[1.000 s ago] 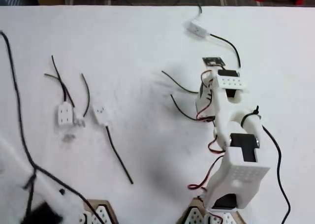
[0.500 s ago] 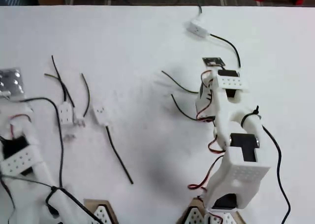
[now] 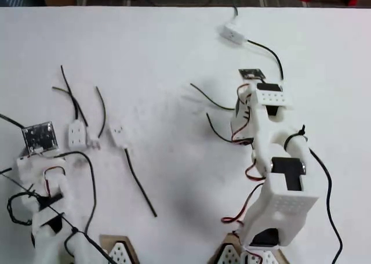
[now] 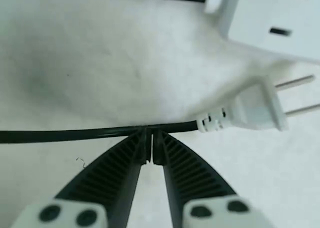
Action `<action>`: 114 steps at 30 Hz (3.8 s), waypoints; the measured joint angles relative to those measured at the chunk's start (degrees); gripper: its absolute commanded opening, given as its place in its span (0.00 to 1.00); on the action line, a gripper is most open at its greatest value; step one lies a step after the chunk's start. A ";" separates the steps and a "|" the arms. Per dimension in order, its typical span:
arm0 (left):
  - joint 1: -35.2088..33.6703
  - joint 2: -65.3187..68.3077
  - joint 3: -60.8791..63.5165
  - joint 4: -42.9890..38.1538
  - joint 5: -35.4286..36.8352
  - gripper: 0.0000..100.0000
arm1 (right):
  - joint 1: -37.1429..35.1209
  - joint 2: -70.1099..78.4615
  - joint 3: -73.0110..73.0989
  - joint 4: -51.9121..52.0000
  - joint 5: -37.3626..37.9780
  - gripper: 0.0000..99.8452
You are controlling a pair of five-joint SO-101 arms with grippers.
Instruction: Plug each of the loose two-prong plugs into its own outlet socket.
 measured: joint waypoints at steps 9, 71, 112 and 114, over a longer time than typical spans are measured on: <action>0.18 -0.09 0.00 8.18 -13.63 0.02 | -1.32 0.00 0.70 -0.18 0.00 0.02; 7.65 -1.85 -9.41 2.20 25.05 0.24 | -1.49 2.90 0.35 -1.41 0.00 0.02; -6.42 -1.76 -41.23 67.96 -54.95 0.27 | -1.93 2.90 0.35 -1.41 3.87 0.02; -6.59 -1.76 -37.71 63.74 -57.49 0.27 | -1.93 2.90 0.35 -1.41 3.87 0.02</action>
